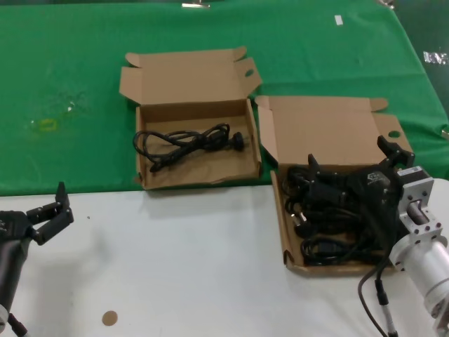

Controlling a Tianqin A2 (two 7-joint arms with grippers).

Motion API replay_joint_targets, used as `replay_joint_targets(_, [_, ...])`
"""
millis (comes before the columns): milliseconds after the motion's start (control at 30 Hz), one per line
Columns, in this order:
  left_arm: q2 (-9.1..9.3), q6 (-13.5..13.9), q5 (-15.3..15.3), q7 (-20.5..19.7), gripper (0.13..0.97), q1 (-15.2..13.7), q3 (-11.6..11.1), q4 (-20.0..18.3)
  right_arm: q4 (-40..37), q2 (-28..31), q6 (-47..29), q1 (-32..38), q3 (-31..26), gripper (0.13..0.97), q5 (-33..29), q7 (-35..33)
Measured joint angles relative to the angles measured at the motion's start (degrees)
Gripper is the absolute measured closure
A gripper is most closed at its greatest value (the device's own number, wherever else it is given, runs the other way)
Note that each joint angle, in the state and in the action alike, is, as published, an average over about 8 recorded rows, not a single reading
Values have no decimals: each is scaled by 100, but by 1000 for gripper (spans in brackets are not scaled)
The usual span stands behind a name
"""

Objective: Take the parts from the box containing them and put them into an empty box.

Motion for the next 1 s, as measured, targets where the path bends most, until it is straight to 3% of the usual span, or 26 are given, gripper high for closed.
replay_joint_targets(1000, [0, 0, 0, 0, 132, 0, 0, 0, 0, 0, 0, 0, 0, 129, 0, 0])
